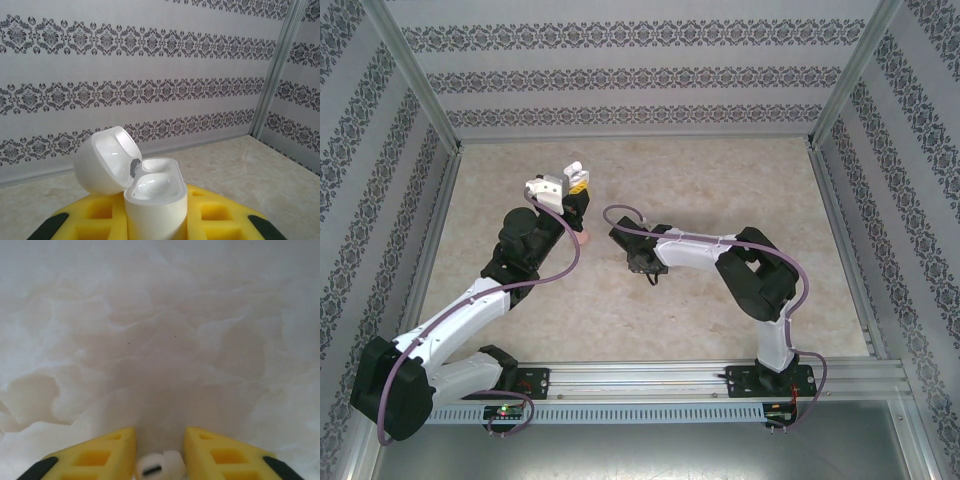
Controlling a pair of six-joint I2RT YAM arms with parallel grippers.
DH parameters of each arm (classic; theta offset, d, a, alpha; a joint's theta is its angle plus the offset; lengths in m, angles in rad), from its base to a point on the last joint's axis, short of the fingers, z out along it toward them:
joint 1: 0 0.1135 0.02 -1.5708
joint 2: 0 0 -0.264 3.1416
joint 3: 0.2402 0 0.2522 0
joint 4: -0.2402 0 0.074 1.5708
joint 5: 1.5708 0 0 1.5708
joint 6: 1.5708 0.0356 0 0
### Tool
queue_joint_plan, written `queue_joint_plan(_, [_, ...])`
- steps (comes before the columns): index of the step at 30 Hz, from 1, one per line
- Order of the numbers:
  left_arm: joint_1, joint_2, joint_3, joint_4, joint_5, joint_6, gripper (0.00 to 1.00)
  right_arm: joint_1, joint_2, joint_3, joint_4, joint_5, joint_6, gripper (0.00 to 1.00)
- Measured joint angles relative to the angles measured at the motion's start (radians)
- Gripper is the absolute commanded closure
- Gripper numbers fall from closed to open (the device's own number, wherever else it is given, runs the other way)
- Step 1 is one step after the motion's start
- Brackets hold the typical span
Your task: Insert the wireless bluetooth earbuds into the charging case
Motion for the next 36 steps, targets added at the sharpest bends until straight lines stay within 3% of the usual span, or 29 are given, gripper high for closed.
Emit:
queue_joint_plan(17, [0.000, 0.010, 0.002, 0.001, 0.000, 0.001, 1.00, 0.009, 0.016, 0.034, -0.050, 0.001, 0.061, 0.59])
queue_joint_plan(36, [0.000, 0.013, 0.002, 0.001, 0.000, 0.000, 1.00, 0.024, 0.038, 0.070, -0.118, 0.019, 0.081, 0.66])
